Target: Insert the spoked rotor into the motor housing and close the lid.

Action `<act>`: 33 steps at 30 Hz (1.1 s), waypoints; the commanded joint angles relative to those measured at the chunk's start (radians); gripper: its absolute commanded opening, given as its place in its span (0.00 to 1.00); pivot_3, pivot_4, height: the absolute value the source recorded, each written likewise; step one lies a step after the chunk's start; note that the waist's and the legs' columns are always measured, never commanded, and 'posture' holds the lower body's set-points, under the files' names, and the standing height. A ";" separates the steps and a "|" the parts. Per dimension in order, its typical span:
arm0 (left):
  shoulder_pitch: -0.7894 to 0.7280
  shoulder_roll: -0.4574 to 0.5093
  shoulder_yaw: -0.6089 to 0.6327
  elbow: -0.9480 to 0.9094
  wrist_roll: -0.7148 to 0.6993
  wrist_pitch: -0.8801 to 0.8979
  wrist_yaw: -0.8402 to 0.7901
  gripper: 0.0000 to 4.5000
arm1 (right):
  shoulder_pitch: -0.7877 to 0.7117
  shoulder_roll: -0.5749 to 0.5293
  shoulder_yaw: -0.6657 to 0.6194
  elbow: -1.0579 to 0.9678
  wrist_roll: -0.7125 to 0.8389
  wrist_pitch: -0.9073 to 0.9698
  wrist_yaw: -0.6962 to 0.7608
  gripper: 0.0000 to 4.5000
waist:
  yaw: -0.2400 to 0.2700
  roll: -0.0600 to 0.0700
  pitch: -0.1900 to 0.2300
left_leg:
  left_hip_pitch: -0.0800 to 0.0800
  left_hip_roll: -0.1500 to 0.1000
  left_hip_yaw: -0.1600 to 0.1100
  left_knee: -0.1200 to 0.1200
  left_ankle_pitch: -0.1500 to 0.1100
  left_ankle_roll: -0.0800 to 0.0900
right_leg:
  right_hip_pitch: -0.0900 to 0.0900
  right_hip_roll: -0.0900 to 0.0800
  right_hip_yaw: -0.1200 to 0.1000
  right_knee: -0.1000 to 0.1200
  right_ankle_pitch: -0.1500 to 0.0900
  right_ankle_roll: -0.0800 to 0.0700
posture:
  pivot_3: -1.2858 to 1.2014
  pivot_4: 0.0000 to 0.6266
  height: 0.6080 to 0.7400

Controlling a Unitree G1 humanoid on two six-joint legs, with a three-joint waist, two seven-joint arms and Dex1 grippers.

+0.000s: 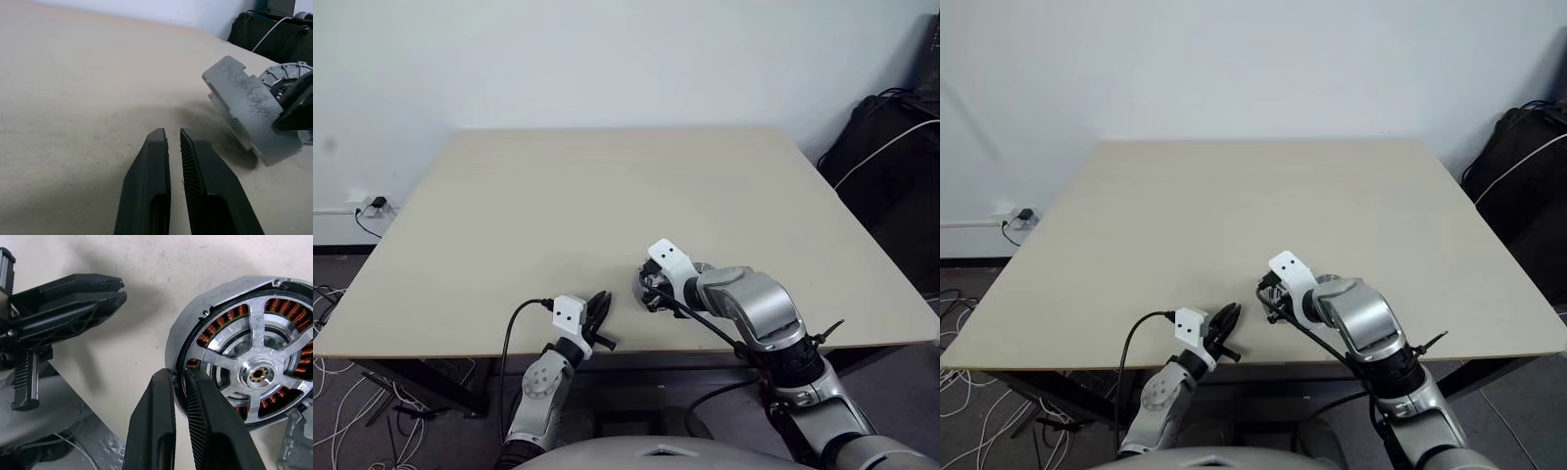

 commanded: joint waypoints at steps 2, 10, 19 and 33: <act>-0.015 -0.009 -0.003 -0.009 -0.003 -0.012 -0.005 0.11 | -0.038 0.020 0.019 0.078 0.006 -0.142 -0.056 0.02 | -0.003 0.000 0.000 | 0.000 0.000 0.000 0.000 0.000 0.000 | 0.000 0.000 0.000 0.000 0.000 0.000 | 0.52 0.00 1.00; -0.009 -0.002 0.002 -0.019 -0.003 -0.011 -0.005 0.11 | -0.056 0.101 0.036 0.295 0.004 -0.295 -0.132 0.02 | -0.009 0.000 0.000 | 0.002 0.000 0.000 0.001 0.002 0.002 | 0.001 0.000 0.000 0.000 0.000 0.000 | 0.52 0.00 1.00; -0.002 0.002 0.006 -0.032 -0.002 -0.006 -0.002 0.11 | -0.059 0.157 0.059 0.286 0.026 -0.334 -0.151 0.45 | -0.022 0.001 0.000 | 0.005 0.000 -0.001 0.000 0.003 -0.004 | 0.004 0.001 -0.001 0.002 0.002 0.002 | 0.52 0.00 1.00; 0.002 0.017 0.002 -0.047 -0.002 0.006 -0.014 0.11 | 0.026 0.175 0.050 -0.006 0.022 -0.507 -0.239 0.45 | -0.018 0.001 0.000 | 0.003 0.000 -0.002 -0.003 0.004 -0.003 | 0.001 0.000 -0.002 0.000 0.001 0.000 | 0.52 0.00 1.00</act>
